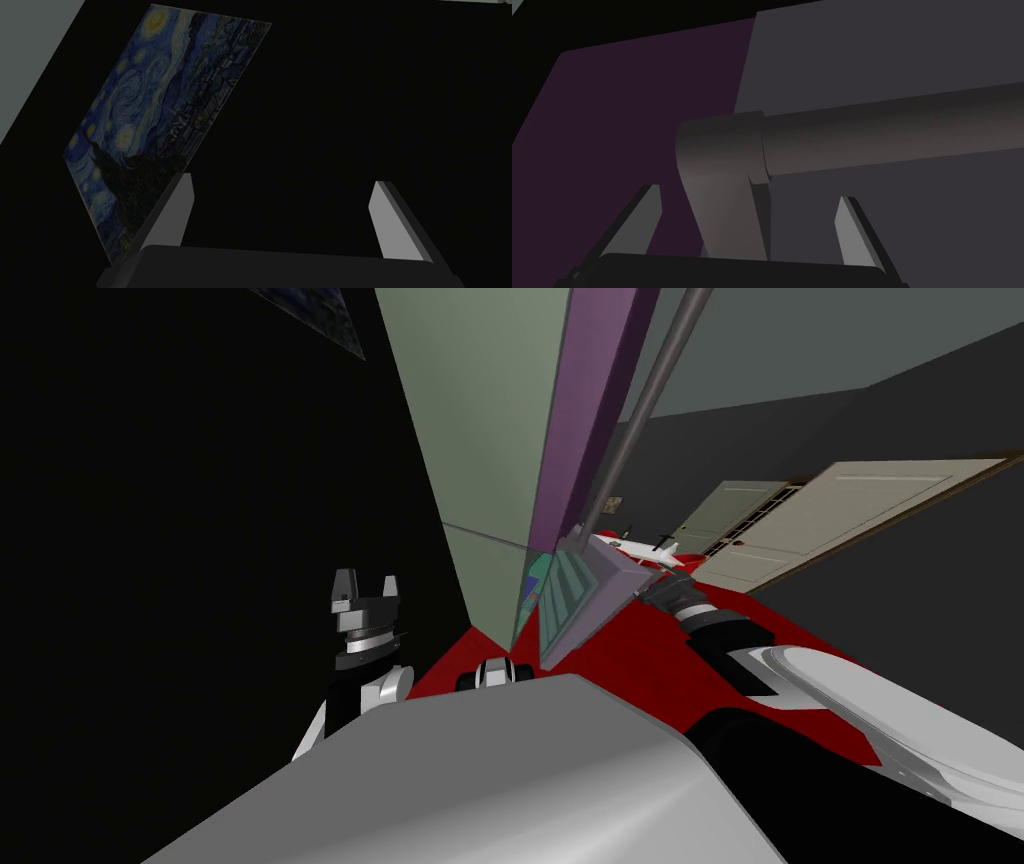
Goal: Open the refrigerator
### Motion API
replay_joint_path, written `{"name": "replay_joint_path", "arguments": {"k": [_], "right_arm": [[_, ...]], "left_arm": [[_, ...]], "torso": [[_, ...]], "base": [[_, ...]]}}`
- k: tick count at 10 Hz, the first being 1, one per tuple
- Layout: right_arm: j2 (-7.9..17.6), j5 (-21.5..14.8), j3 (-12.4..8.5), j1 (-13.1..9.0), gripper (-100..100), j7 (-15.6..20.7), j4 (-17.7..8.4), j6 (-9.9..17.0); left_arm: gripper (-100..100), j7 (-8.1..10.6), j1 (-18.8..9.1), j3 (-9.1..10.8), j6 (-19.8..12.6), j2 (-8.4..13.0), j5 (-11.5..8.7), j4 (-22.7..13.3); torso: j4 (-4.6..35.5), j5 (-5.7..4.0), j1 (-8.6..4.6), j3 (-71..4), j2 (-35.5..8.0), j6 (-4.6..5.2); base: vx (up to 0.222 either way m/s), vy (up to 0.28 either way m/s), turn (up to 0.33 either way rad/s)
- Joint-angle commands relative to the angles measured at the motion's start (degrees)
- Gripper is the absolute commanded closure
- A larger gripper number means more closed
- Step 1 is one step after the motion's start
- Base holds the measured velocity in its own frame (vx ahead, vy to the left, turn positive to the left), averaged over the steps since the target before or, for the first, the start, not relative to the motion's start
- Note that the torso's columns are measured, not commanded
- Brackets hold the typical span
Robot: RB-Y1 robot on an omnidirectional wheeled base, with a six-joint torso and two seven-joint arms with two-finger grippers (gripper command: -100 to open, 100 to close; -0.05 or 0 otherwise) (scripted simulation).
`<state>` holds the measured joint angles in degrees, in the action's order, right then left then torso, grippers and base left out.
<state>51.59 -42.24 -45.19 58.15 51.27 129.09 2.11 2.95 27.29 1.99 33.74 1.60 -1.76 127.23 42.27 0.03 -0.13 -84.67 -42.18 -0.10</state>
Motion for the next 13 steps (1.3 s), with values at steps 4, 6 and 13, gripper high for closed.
{"name": "replay_joint_path", "arguments": {"k": [4,6,13], "right_arm": [[1.64,0.32,5.04,-6.61,100,1.40,-5.79,-0.96],[1.64,0.32,5.04,-8.76,100,1.40,-8.42,-0.96],[4.96,0.97,13.44,-22.83,100,4.21,-20.39,-2.93]], "left_arm": [[0,0.00,-0.04,0.01,-0.01,0.02,0.00,-0.01],[0,0.00,0.00,0.02,-0.01,0.02,0.00,-0.01],[0,0.00,-0.04,0.01,-0.01,0.02,0.00,-0.01]], "torso": [[-0.27,-0.72,-0.92,0.09,0.09,0.08],[-0.29,-0.74,-0.53,0.14,0.15,0.52],[-0.54,-0.92,-0.82,-0.06,0.33,-0.33]], "base": [[-0.123,-0.089,0.158],[-0.023,-0.030,-0.048],[-0.134,-0.083,0.137]]}}
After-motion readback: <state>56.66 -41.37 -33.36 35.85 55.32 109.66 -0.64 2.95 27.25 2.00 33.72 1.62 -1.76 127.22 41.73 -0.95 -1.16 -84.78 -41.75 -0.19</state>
